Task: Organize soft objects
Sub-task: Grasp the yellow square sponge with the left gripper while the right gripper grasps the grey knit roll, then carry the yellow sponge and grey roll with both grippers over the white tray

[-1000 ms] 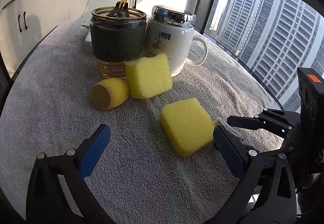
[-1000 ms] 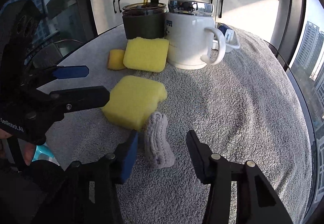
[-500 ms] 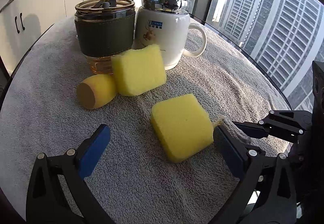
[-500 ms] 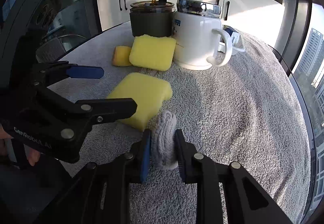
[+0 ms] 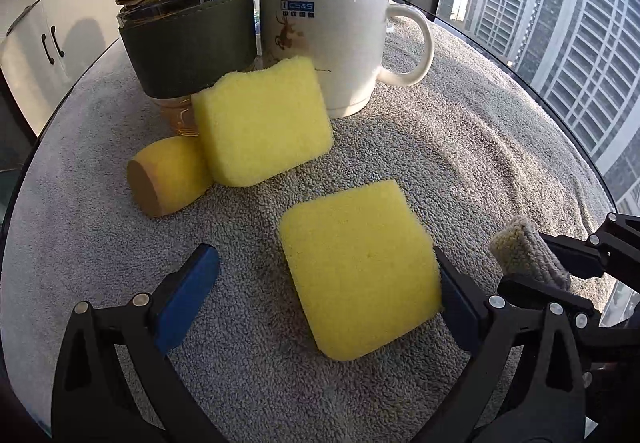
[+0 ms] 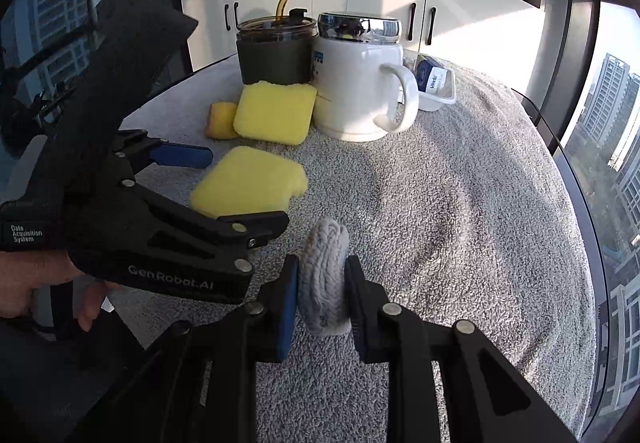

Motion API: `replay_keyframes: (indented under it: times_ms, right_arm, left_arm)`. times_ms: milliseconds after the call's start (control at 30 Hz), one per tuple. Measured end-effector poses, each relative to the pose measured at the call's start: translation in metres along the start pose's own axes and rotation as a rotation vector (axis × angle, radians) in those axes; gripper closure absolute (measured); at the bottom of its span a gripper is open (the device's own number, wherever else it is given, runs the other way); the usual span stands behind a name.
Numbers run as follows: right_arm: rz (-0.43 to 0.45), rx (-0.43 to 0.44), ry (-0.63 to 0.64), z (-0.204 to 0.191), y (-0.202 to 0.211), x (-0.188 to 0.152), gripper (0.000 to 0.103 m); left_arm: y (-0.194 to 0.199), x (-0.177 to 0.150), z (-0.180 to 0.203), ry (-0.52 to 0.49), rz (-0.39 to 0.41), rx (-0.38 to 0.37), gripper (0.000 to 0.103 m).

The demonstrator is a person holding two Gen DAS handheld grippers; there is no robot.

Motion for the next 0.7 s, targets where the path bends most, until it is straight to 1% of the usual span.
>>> replay_keyframes:
  times_ms: [33, 67, 100, 167, 300, 367, 433, 600, 700]
  right_arm:
    - [0.003, 0.003, -0.002, 0.001, 0.0, 0.0, 0.078]
    - [0.007, 0.006, -0.006, 0.002, 0.0, 0.0, 0.078]
    - [0.008, 0.009, -0.01, 0.003, 0.0, 0.0, 0.078]
    - [0.014, 0.01, -0.013, 0.003, 0.001, 0.001, 0.078]
    - [0.024, 0.013, -0.019, 0.001, 0.004, 0.001, 0.078]
    - [0.027, 0.01, -0.016, -0.001, 0.005, 0.002, 0.078]
    - [0.03, 0.008, -0.013, -0.003, 0.007, 0.004, 0.078]
    - [0.021, -0.004, 0.01, -0.011, 0.009, 0.01, 0.078]
    - [0.018, -0.01, 0.017, -0.014, 0.011, 0.014, 0.078]
  left_arm:
    - [0.004, -0.001, -0.001, 0.0, 0.01, -0.001, 0.017]
    - [0.008, -0.001, -0.001, -0.002, 0.018, -0.024, 0.038]
    - [0.011, -0.001, 0.0, -0.003, 0.022, -0.026, 0.043]
    - [0.017, -0.003, 0.0, -0.011, 0.039, -0.028, 0.046]
    - [0.033, -0.007, -0.008, -0.003, 0.067, -0.06, 0.051]
    - [0.045, -0.008, -0.009, -0.02, 0.096, -0.047, 0.051]
    - [0.053, -0.011, -0.011, -0.028, 0.109, -0.049, 0.051]
    - [0.064, -0.021, -0.027, -0.008, 0.101, -0.08, 0.051]
    - [0.068, -0.021, -0.042, 0.015, 0.098, -0.082, 0.051]
Point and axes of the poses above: each gripper's, at about its wrist camera, not at the fingertips, and y roughly against the way its jaws point, z to its right, x to its top, the point moved 4 cm from there along -y, roughly the way its jaws point, and after that the axes turned 7 degrees about -z, right-handed, at the moved point
